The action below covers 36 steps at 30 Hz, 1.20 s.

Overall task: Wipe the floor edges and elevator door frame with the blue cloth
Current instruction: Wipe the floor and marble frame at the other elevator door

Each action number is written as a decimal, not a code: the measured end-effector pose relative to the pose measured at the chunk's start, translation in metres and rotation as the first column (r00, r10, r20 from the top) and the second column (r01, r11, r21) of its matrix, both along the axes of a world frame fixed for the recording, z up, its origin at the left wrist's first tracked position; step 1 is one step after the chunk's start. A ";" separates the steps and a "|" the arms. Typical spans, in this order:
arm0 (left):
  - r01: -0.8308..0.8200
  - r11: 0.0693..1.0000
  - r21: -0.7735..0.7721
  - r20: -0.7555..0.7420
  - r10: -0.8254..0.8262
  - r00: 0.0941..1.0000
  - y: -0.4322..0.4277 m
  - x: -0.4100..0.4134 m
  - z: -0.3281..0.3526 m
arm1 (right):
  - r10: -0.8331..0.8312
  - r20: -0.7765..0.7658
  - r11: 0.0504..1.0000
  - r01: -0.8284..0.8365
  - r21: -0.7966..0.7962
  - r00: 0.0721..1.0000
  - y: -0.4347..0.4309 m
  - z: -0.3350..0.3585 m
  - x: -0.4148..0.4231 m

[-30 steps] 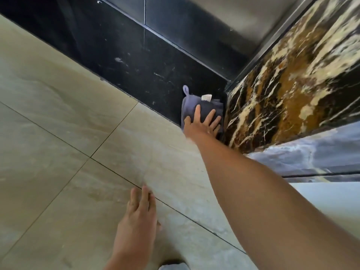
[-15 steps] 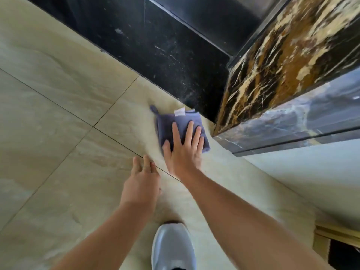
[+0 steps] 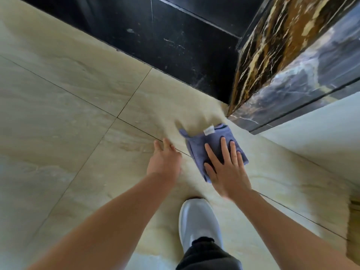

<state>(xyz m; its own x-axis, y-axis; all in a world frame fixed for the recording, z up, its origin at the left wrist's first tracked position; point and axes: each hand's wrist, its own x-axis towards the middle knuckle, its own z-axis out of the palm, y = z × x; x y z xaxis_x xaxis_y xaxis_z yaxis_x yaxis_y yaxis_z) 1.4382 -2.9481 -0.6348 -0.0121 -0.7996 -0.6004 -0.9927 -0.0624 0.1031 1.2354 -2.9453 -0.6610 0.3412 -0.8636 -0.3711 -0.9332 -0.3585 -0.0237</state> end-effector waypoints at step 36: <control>-0.119 0.938 -0.324 -0.186 0.061 0.981 0.047 0.011 -0.039 | -0.790 -0.076 0.598 0.792 0.125 0.609 -0.020 0.018 -0.093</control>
